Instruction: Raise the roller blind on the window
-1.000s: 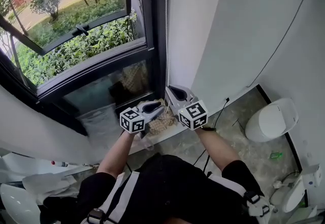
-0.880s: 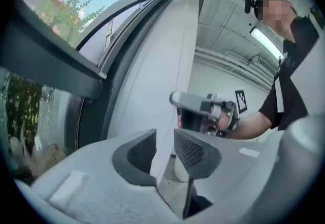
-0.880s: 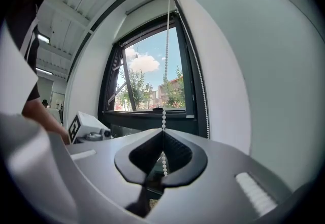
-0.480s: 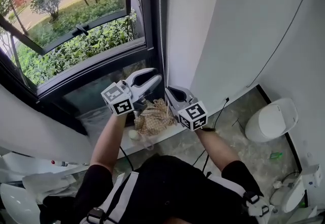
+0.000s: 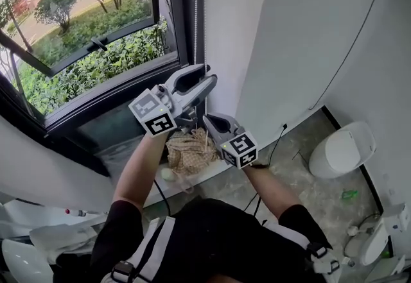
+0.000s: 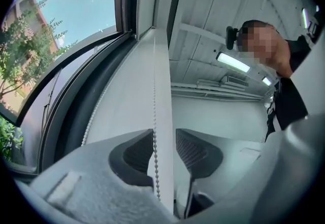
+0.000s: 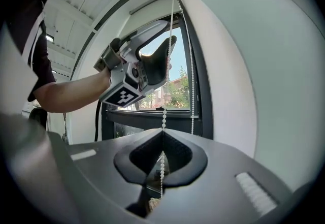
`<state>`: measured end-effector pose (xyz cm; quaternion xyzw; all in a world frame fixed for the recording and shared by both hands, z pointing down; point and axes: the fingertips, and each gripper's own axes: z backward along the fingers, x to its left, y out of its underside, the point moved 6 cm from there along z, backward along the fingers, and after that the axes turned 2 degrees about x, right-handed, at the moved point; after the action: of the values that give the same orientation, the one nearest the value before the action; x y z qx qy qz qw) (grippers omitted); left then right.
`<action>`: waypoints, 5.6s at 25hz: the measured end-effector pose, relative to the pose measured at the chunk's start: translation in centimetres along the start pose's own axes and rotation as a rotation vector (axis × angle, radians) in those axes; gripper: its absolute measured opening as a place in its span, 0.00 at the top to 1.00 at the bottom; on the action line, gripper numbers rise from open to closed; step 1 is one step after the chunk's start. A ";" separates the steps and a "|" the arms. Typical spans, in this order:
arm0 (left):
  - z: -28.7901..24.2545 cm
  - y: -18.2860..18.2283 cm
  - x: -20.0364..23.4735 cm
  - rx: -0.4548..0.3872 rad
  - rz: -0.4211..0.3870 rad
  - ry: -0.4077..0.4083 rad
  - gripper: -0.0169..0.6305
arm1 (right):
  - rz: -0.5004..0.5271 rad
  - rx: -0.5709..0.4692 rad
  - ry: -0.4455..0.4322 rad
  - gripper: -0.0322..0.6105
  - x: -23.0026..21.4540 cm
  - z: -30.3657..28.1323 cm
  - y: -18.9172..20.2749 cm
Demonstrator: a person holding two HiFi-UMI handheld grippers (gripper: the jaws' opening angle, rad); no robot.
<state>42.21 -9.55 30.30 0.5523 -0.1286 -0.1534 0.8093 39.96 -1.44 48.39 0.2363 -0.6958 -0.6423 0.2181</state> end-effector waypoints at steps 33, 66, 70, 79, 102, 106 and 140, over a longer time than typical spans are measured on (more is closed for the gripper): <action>6.4 10.7 1.1 0.097 0.147 -0.194 0.95 | 0.070 -0.326 -0.027 0.78 0.4 0.9 -15.8; 11.2 24.1 -2.0 0.530 0.240 -0.152 0.95 | 0.036 -0.085 0.013 0.94 -0.4 -0.6 -2.9; 12.0 21.5 -0.3 0.416 0.268 -0.151 0.79 | 0.036 -0.067 0.001 0.94 -0.6 -0.8 -3.3; 8.3 4.0 3.3 0.024 0.137 -0.117 0.77 | -0.002 -0.071 -0.012 0.94 -0.4 -0.5 -3.2; -0.6 -1.9 1.9 -0.036 0.095 -0.006 0.95 | -0.016 -0.076 -0.016 0.94 -0.3 0.0 -3.1; -0.2 -1.6 1.6 -0.036 0.047 -0.051 0.95 | -0.027 -0.076 -0.017 0.94 -0.2 0.0 -2.5; 7.3 9.5 0.6 0.089 0.098 -0.205 0.96 | 0.035 -0.361 -0.034 0.80 0.1 -1.5 -18.8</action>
<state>41.00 -12.72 41.76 0.5620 -0.2444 -0.1634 0.7731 41.69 -3.90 29.82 0.1699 -0.5768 -0.7568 0.2563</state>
